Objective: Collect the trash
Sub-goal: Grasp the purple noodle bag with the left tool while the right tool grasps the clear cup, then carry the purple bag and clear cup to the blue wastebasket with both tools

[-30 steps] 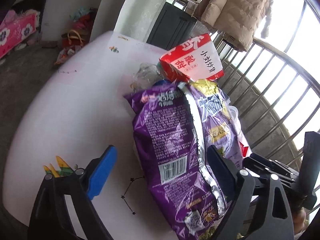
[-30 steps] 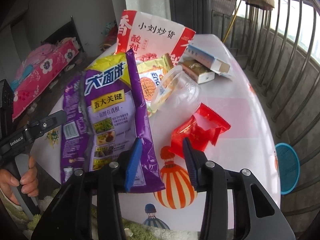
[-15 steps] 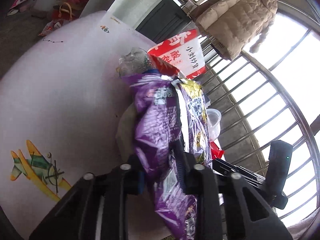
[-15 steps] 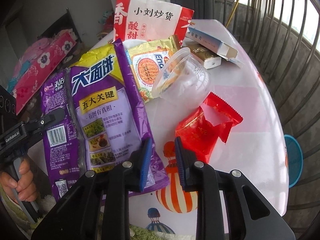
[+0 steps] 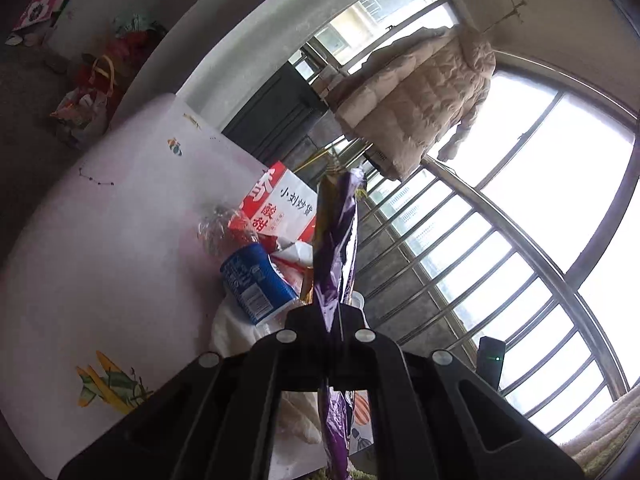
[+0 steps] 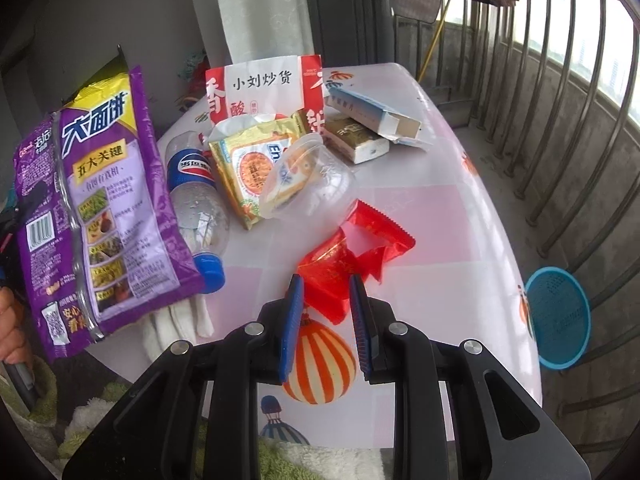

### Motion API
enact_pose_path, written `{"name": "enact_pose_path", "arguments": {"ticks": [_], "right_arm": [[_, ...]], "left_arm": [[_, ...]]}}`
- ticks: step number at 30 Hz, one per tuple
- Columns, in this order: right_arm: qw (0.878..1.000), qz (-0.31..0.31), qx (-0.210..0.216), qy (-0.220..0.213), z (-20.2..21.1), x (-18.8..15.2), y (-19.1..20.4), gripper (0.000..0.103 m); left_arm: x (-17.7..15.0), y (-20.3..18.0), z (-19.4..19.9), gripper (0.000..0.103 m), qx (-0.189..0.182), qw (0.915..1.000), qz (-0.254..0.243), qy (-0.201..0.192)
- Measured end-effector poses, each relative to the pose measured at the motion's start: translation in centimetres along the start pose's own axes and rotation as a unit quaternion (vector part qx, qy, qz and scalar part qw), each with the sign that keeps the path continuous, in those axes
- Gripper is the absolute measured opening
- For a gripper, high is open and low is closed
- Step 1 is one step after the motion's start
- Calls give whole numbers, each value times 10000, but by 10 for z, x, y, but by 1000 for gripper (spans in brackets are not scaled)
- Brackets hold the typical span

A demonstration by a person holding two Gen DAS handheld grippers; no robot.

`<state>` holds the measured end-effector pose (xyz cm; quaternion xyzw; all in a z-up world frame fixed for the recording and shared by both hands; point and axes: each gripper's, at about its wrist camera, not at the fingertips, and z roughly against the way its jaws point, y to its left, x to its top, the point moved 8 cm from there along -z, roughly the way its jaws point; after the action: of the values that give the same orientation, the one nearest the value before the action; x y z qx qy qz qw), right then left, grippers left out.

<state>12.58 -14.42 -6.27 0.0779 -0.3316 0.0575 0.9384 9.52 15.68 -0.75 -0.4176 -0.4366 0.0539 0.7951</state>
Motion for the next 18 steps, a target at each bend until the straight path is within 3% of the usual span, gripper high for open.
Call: {"name": "enact_pose_path", "arguments": {"ticks": [6,11,18], "right_arm": [[9997,-182,28,-174,-8,21,-14,26],[9987,-205,205,-420,-15,54,-8,44],[9986,-227,288,-391,-44,91,5,45]], "left_arm": [[4,0,-5,0,193,9997,-144,-53],[5,2,-17,0,430,9984,-354,-33],[3,12,-26,0,427,9987,-258,58]]}}
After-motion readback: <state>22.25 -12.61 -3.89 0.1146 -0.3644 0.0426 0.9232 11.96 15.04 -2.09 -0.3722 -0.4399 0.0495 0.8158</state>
